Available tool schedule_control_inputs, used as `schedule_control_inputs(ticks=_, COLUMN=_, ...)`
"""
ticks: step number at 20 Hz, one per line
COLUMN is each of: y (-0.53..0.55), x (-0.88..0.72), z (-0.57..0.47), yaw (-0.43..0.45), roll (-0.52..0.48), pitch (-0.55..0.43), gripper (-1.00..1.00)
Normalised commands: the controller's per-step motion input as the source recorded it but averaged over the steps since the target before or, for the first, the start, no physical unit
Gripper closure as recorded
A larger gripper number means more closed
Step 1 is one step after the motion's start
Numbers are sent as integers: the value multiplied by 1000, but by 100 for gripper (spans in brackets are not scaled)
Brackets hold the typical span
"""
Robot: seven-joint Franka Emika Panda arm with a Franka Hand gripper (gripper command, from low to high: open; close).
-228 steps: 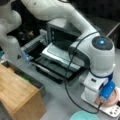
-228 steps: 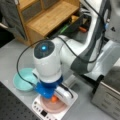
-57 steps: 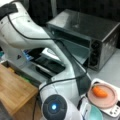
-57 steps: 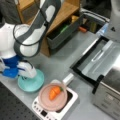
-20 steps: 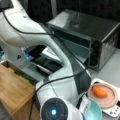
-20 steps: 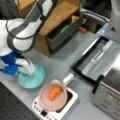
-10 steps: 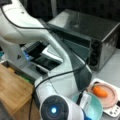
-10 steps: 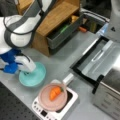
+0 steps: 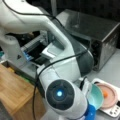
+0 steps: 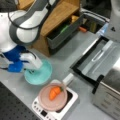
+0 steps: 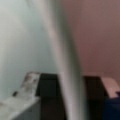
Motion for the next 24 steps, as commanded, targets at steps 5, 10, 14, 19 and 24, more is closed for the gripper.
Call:
schedule_control_inputs(ticks=5, y=634, x=-835, z=-27, yaw=-70, roll=-357, pitch=-253, gripper=100)
schedule_control_inputs(ticks=10, y=577, x=-756, z=-69, yaw=-125, roll=-349, pitch=-294, gripper=100)
schedule_control_inputs(ticks=14, y=447, x=-614, z=-116, yaw=-125, roll=-299, pitch=-280, gripper=100)
schedule_control_inputs(ticks=19, y=266, x=-426, z=-101, yaw=-106, roll=-216, pitch=-248, gripper=100)
schedule_control_inputs(ticks=24, y=65, x=-337, z=-66, yaw=-66, roll=-80, pitch=-209, gripper=100)
